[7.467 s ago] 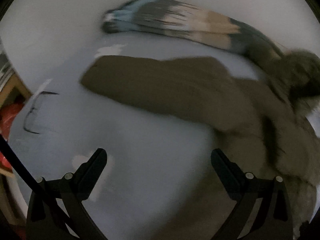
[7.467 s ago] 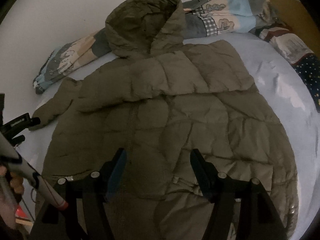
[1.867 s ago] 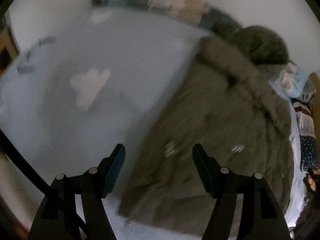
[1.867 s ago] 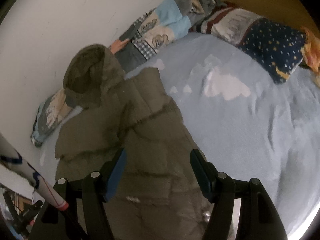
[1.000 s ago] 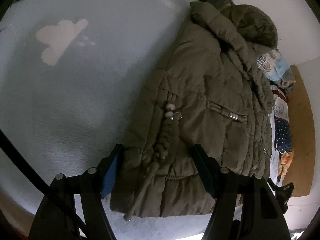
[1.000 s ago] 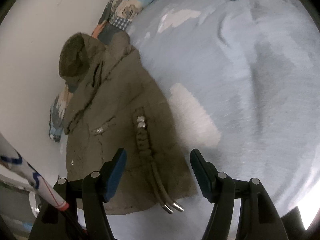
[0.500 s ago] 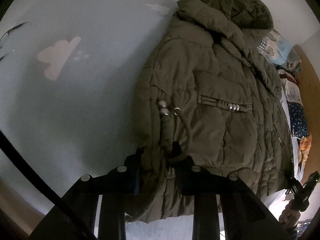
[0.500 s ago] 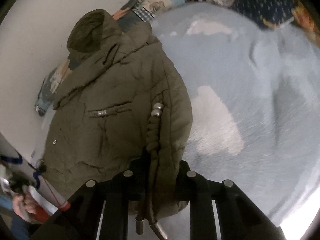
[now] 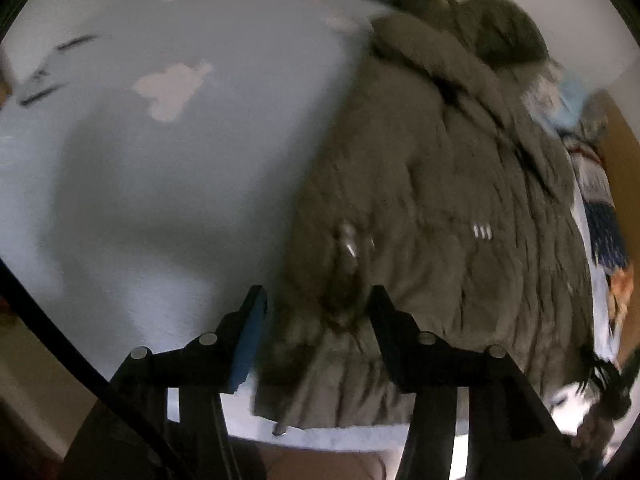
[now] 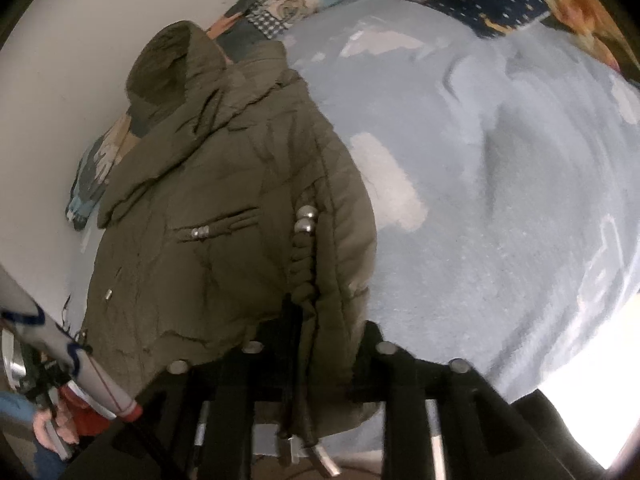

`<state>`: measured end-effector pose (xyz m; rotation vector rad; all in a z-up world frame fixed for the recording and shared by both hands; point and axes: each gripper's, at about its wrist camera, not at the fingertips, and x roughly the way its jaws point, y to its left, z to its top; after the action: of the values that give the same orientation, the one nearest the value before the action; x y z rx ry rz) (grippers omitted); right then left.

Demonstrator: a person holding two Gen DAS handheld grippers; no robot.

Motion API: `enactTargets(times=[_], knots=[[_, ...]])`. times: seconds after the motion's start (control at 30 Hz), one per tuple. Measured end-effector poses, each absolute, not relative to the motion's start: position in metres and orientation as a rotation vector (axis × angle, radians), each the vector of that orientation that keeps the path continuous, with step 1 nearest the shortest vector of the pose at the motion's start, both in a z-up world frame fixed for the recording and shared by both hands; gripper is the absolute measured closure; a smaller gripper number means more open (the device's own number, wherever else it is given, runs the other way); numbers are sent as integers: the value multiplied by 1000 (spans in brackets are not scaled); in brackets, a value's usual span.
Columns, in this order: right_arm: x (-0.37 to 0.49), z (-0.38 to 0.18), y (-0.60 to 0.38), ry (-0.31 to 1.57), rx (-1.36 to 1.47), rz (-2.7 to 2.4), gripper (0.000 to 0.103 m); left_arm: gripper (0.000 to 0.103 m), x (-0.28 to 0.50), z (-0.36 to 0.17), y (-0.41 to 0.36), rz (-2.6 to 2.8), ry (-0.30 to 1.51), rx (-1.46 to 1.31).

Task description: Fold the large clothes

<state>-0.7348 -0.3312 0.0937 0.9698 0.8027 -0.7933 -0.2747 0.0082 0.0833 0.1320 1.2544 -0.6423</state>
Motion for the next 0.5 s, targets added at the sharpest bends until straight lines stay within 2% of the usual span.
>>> enactTargets(times=[0.07, 0.13, 0.3, 0.5], knots=[[-739, 95, -334, 810, 981, -843, 47, 51, -266, 94, 16, -636, 1219, 70], [-747, 104, -335, 776, 961, -898, 40, 51, -259, 104, 20, -636, 1180, 24], [-759, 126, -335, 657, 919, -998, 40, 51, -260, 128, 4, -666, 1070, 23], [-742, 147, -321, 607, 826, -968, 40, 51, -306, 152, -39, -700, 879, 124]])
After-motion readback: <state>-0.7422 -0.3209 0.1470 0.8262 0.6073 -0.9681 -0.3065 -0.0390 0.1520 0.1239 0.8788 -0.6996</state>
